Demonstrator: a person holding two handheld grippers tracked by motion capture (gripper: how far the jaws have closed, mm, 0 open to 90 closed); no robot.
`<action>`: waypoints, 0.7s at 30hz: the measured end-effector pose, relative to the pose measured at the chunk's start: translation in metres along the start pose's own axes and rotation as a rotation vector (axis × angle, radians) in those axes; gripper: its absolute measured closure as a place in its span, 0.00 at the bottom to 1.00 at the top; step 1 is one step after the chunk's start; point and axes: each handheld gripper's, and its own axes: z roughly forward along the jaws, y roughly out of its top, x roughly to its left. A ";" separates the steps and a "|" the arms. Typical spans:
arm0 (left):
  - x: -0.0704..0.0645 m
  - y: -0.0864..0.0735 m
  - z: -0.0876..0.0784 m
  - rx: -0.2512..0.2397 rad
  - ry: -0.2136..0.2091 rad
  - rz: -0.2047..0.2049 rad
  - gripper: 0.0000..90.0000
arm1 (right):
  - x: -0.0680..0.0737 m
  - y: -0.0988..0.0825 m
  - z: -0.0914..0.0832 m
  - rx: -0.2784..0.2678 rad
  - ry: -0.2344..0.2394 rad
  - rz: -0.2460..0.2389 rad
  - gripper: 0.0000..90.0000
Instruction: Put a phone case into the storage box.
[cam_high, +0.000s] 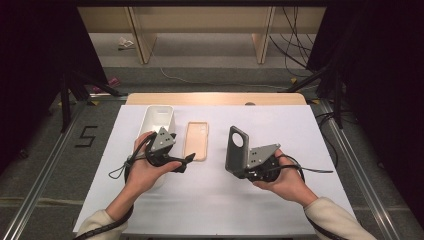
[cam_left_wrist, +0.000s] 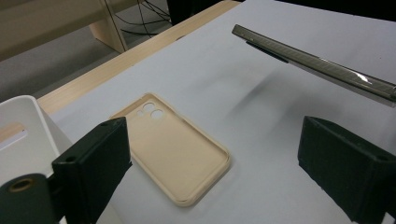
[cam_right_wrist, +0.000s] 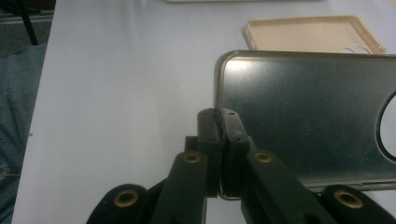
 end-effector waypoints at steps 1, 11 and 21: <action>0.000 0.001 0.000 -0.004 0.000 -0.001 0.10 | 0.000 0.001 0.000 -0.006 0.002 -0.003 1.00; 0.001 0.000 0.000 -0.006 -0.003 -0.002 0.10 | 0.003 0.006 0.003 -0.022 0.012 -0.005 1.00; 0.000 0.000 -0.001 -0.005 -0.003 0.001 0.10 | 0.006 0.008 0.003 -0.043 0.024 -0.007 1.00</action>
